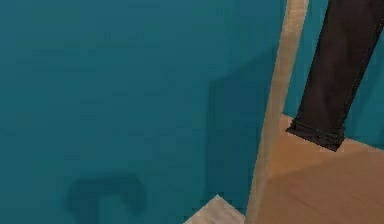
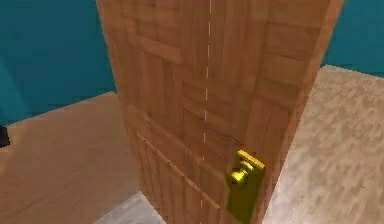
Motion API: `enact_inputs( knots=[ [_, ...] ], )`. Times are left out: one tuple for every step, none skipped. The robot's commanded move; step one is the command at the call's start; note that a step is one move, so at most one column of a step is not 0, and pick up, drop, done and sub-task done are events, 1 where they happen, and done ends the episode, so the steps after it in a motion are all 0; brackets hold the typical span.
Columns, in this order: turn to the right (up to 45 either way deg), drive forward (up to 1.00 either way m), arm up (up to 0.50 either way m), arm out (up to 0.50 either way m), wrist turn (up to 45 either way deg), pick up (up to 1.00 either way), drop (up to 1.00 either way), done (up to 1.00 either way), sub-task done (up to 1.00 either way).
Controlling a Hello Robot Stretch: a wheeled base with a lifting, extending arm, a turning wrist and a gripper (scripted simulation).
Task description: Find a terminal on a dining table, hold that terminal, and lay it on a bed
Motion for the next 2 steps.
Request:
enact_inputs(
  knots=[
    [42.0, 0.0, 0.0, 0.0, 0.0, 0.0, 0.0, 0.0, 0.0],
    [0.0, 1.0, 0.0, 0.0, 0.0, 0.0, 0.0, 0.0, 0.0]
  ],
)
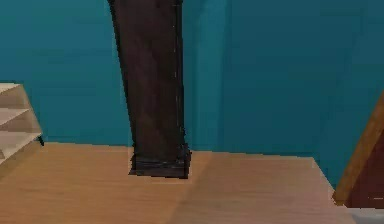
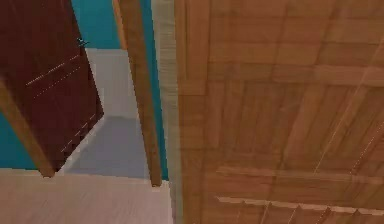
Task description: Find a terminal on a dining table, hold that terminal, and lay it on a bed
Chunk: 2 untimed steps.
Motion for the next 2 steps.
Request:
enact_inputs(
  knots=[
    [0.0, 0.35, 0.0, 0.0, 0.0, 0.0, 0.0, 0.0, 0.0],
    [45.0, 0.0, 0.0, 0.0, 0.0, 0.0, 0.0, 0.0, 0.0]
  ],
)
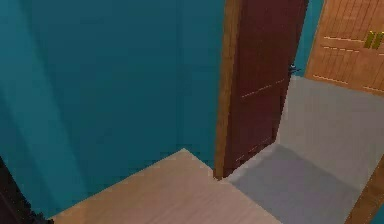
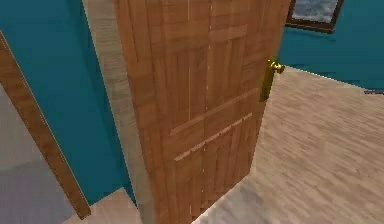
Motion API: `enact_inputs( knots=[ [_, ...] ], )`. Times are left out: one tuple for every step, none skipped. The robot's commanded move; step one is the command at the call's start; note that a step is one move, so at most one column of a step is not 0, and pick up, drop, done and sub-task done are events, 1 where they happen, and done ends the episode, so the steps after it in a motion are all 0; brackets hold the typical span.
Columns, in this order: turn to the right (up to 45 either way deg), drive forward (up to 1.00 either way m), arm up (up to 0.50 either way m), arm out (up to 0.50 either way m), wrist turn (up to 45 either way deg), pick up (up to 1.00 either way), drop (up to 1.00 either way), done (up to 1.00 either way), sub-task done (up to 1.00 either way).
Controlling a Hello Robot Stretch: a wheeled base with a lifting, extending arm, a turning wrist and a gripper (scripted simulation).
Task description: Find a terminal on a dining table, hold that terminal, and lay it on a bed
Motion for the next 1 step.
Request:
enact_inputs(
  knots=[
    [18.0, 0.0, 0.0, 0.0, 0.0, 0.0, 0.0, 0.0, 0.0]
  ],
)
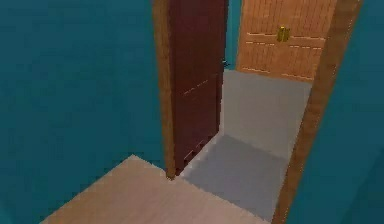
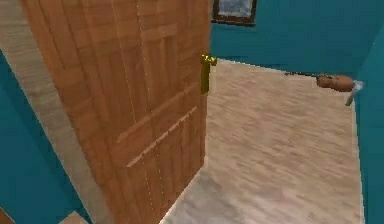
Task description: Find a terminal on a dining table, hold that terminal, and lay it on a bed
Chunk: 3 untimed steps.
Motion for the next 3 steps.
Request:
enact_inputs(
  knots=[
    [0.0, 0.35, 0.0, 0.0, 0.0, 0.0, 0.0, 0.0, 0.0],
    [9.0, 0.0, 0.0, 0.0, 0.0, 0.0, 0.0, 0.0, 0.0],
    [3.0, 0.0, 0.0, 0.0, 0.0, 0.0, 0.0, 0.0, 0.0]
  ],
)
